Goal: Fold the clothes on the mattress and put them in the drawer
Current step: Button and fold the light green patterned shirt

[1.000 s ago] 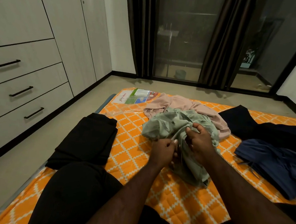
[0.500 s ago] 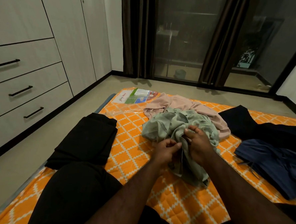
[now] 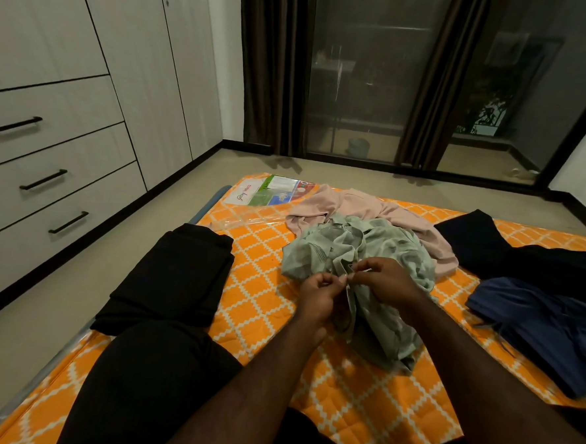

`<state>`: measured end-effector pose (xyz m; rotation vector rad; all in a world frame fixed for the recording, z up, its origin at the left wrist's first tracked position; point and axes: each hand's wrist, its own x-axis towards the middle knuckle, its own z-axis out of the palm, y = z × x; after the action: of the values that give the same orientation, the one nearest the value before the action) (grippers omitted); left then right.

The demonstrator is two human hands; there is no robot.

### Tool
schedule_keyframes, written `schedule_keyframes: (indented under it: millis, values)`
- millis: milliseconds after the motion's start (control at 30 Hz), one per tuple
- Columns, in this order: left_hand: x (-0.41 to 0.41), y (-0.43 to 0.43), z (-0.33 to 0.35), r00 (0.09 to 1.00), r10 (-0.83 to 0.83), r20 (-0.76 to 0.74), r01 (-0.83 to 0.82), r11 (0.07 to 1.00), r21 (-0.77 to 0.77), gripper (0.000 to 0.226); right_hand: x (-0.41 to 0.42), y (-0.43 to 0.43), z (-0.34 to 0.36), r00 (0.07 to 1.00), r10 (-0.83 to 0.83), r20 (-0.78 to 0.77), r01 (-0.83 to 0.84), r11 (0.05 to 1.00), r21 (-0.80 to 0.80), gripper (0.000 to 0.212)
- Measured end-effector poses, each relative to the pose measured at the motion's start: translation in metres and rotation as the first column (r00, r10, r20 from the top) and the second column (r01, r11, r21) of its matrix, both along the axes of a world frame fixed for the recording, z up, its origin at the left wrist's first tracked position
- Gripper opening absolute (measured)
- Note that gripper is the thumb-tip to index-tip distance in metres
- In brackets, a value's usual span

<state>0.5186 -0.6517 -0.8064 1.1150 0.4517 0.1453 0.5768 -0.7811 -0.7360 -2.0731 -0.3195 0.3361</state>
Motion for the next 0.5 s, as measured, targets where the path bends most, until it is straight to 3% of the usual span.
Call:
schedule_keyframes:
  millis: [133,200,267,367,433,500]
  values:
    - [-0.001,0.003,0.002,0.995,0.08,0.056,-0.084,0.994,0.072,0.009,-0.002,-0.001,0.006,0.997,0.058,-0.049,-0.057,0.998,0.024,0.017]
    - [-0.001,0.004,0.003,0.991,0.063,0.119,-0.084,0.98,0.181,0.008,-0.003,0.0,0.005,0.998,0.041,-0.051,-0.04,0.998,0.038,0.015]
    - [-0.001,0.007,0.005,0.987,0.025,0.157,-0.081,0.929,0.36,0.014,-0.004,0.0,0.003,0.999,-0.03,-0.035,0.032,0.998,0.057,0.014]
    - [-0.001,0.009,0.004,0.987,-0.054,0.148,-0.053,0.773,0.633,0.012,-0.002,0.0,-0.002,0.989,-0.15,0.016,0.149,0.987,0.062,0.014]
    - [-0.002,0.008,0.004,0.99,-0.072,0.118,-0.035,0.697,0.717,0.016,0.0,-0.001,-0.007,0.984,-0.173,0.036,0.171,0.983,0.066,0.015]
    - [-0.001,0.006,0.003,0.992,-0.071,0.102,-0.023,0.7,0.714,0.016,-0.001,0.0,-0.009,0.986,-0.165,0.015,0.164,0.985,0.059,0.018]
